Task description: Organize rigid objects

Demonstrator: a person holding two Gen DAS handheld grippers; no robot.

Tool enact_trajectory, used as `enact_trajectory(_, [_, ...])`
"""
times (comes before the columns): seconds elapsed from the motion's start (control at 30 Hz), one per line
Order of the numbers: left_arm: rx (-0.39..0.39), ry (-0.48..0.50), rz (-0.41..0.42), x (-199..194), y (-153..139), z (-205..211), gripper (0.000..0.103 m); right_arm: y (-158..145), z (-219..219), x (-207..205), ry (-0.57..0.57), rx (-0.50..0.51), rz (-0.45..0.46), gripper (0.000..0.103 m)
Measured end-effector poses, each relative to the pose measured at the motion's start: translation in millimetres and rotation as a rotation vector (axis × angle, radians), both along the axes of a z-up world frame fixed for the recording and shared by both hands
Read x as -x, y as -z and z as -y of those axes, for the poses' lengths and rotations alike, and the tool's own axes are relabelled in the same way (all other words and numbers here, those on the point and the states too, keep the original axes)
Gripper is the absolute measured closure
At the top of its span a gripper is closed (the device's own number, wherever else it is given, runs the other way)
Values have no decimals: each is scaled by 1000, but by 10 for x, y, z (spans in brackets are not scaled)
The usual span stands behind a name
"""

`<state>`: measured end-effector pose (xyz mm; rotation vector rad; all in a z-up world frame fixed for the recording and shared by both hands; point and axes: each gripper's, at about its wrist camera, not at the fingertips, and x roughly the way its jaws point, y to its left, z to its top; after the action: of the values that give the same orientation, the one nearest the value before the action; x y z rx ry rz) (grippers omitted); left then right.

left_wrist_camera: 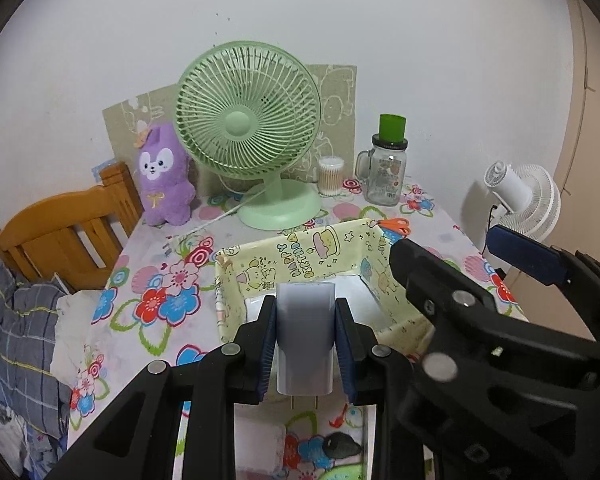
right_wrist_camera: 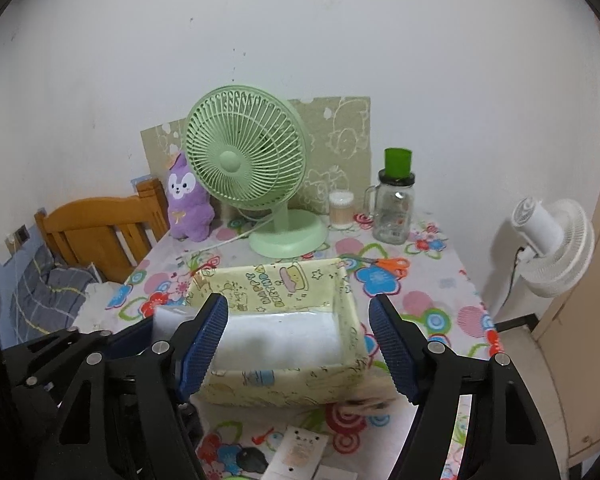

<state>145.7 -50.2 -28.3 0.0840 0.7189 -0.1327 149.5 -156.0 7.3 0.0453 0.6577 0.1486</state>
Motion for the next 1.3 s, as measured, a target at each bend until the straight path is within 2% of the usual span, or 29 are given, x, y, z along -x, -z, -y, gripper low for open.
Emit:
enact_trajectory(0.23, [7,-5,-25,-299,95,10,76,117,17,-317,-11,-14,-44,27])
enact_trajectory(0.5, [13,-41,-88,-652,350,-62,76,382,19,-625,-21,-31,-114,27])
enact_trajectory(0.8, [19,-39,-118,-768,512,-21,74,558,23,-762,-20,-27,-150,27])
enact_trajectory(0.87, [0,-53,-100,-759,498,-17,64,575,31,-778,-18,-34,-158,27])
enact_trajectory(0.9, [0,-54,-90,-745,486,-23,55,581,37,-781,-17,-39,-161,27])
enact_trajectory(1.03, [-10,-55,-80,-708,449,-35,35,575,42,-769,-15,-42,-163,26])
enact_trajectory(1.13, [-18,-55,-74,-659,421,-41,25,557,46,-730,-12,-41,-165,22])
enact_trajectory(1.3, [-28,-56,-59,-512,366,-52,14,499,62,-604,-6,-23,-152,13])
